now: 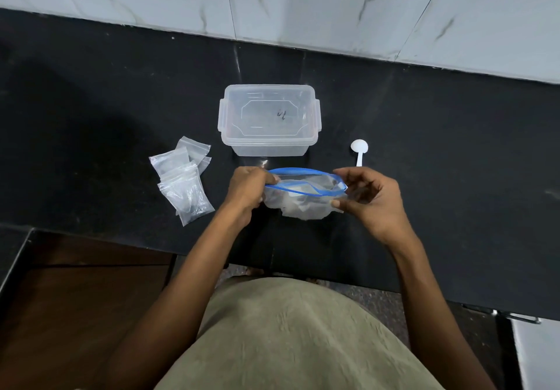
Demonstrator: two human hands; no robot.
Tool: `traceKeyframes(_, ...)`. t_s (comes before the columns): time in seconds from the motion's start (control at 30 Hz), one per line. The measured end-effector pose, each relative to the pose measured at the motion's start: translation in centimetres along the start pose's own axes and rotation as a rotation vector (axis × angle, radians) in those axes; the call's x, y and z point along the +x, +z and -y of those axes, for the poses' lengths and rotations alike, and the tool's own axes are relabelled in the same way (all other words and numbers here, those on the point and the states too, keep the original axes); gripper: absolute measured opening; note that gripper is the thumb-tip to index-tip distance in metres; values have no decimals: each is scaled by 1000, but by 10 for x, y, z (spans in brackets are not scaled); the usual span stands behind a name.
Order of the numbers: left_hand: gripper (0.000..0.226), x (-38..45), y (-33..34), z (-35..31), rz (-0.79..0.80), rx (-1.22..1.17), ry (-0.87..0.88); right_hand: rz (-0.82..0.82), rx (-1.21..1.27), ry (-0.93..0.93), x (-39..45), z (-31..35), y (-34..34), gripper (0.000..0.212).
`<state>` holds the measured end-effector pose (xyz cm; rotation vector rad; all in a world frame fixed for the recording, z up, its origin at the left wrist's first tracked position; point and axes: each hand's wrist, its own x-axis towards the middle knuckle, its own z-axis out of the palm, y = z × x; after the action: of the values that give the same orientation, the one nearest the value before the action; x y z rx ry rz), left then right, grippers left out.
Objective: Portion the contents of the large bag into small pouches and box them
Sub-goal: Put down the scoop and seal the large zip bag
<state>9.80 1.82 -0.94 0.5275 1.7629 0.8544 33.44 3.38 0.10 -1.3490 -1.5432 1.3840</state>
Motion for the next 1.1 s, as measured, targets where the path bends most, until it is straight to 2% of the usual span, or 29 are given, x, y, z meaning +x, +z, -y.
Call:
traceKeyframes(0.13, 15, -4, -2, 0, 75, -28, -46, -67, -37, -15, 2, -7, 5, 26)
traceKeyframes(0.27, 36, -1, -3, 13, 413, -349, 8, -132, 81, 45, 5, -14, 7, 13)
traceKeyframes(0.33, 43, 0, -1, 19, 532, -466, 53, -175, 145, 51, 6, -16, 7, 9)
traceKeyframes(0.43, 67, 0, 6, 27, 607, -378, 100, -263, 202, 91, 6, -15, 9, 13)
traceKeyframes(0.47, 62, -2, 11, 27, 586, -324, 102, -306, 199, 105, 7, -15, 9, 15)
traceKeyframes(0.53, 39, -6, 19, 29, 506, -255, 112, -361, 160, 125, 8, -16, 8, 15)
traceKeyframes(0.6, 24, -9, 23, 30, 463, -286, 100, -368, 126, 126, 9, -16, 9, 17)
traceKeyframes(0.67, 23, -10, 25, 27, 489, -434, 31, -395, 63, 116, 8, -17, 9, 22)
traceKeyframes(0.73, 23, -10, 26, 22, 488, -521, -23, -413, -3, 90, 7, -16, 10, 15)
traceKeyframes(0.83, 20, -8, 33, 18, 356, -409, -55, -339, -71, 77, 4, -18, 17, 9)
traceKeyframes(0.93, 10, -6, 40, 19, 198, -334, -38, -231, -8, 152, 1, -21, 26, 9)
traceKeyframes(1.1, 8, -1, 31, 24, -22, -297, -30, -309, 295, 322, 1, -25, 20, 19)
